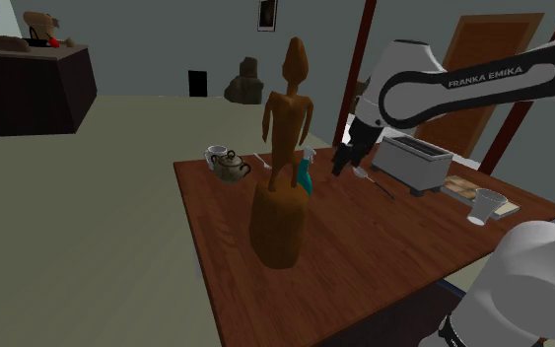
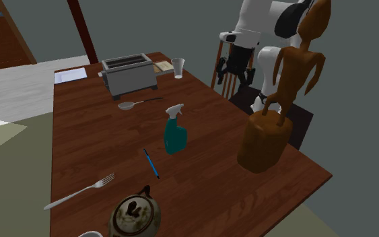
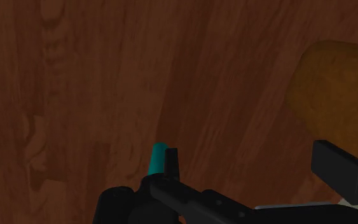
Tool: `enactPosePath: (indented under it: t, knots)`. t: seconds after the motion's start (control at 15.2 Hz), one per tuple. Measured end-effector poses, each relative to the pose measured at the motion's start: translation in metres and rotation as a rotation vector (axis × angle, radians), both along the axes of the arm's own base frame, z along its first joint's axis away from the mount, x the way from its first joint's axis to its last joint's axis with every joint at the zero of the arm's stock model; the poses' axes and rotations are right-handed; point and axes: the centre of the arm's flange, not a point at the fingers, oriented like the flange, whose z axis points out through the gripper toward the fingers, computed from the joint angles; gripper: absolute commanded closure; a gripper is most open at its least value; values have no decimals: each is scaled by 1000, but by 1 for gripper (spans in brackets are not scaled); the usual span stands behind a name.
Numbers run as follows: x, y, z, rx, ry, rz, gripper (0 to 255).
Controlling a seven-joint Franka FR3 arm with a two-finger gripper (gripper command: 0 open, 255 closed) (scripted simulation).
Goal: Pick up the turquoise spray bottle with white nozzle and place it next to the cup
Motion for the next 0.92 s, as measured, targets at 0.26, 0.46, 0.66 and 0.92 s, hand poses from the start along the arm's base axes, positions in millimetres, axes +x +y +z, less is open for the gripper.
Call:
enactPosePath:
  t: [0.26, 0.46, 0.66, 0.92]
  knots:
    - [32, -15, -35, -1, -67, -55, 0]
    - [54, -28, -59, -1, -116, -97, 0]
    - [72, -46, -82, -2, -166, -139, 0]
    - [105, -64, -112, -3, -232, -195, 0]
